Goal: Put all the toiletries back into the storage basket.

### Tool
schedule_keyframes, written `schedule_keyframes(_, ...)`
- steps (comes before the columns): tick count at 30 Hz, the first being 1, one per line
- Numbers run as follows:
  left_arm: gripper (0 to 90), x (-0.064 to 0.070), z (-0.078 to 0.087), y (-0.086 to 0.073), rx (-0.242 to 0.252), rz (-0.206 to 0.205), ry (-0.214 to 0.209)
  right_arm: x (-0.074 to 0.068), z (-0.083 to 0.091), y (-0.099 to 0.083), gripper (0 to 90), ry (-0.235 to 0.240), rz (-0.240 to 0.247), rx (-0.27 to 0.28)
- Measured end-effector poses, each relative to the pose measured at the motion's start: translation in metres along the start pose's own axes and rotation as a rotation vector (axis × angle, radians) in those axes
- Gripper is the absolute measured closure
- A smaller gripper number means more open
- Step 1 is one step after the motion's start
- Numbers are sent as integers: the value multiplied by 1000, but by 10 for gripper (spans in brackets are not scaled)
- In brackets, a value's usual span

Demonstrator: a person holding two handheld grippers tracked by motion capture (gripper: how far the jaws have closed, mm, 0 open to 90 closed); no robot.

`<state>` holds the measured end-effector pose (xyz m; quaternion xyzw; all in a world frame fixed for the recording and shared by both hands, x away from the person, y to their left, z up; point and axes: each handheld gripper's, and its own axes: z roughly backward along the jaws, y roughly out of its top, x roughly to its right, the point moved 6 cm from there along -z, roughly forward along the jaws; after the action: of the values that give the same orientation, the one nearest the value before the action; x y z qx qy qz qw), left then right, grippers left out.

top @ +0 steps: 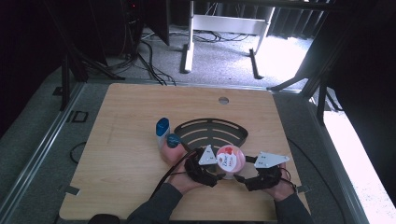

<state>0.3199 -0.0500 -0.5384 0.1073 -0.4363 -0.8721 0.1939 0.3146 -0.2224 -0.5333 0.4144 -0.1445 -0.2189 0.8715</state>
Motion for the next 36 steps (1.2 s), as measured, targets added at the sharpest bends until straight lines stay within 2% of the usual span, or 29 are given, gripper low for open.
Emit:
schedule_keyframes(11,258,-7,2,6,-1,10,26,7,-2,7,215,-6,1,15)
schedule_keyframes(25,258,-16,-1,9,-2,32,58,17,-8,15,213,-12,30,-5)
schedule_keyframes(36,258,-22,-1,13,1,29,82,24,-11,20,212,-10,29,6)
